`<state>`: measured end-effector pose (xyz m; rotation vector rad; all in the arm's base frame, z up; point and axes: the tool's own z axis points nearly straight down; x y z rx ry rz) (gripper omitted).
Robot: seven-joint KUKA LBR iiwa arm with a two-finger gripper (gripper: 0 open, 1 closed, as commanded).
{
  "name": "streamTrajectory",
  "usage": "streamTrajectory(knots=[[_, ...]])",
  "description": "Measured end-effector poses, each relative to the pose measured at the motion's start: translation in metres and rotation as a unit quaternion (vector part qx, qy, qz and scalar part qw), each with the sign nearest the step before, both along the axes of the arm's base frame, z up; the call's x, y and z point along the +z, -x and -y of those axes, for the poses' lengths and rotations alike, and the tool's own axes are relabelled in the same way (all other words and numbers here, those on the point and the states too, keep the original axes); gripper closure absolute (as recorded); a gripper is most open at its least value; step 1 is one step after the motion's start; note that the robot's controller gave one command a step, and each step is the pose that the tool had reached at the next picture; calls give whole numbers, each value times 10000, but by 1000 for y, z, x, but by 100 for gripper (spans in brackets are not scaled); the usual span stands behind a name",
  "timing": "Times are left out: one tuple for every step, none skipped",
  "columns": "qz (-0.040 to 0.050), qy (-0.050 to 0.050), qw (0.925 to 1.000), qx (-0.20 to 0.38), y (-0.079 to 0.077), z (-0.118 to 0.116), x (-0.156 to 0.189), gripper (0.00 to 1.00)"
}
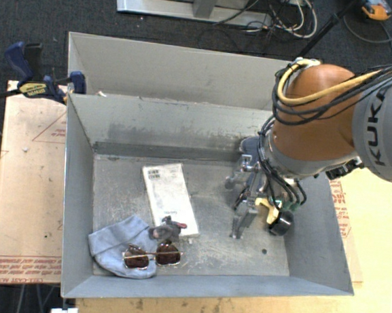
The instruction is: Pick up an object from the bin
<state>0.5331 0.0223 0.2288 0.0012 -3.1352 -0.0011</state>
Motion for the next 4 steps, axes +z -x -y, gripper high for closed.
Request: streamTrajectory(knots=[[36, -1, 10000, -4, -1, 0, 3, 0], [58, -5, 9995, -296, 1, -44, -70, 0], [35, -1, 9996, 279, 5, -125, -112, 0], [52, -20, 9994, 333, 29, -119, -152, 0]])
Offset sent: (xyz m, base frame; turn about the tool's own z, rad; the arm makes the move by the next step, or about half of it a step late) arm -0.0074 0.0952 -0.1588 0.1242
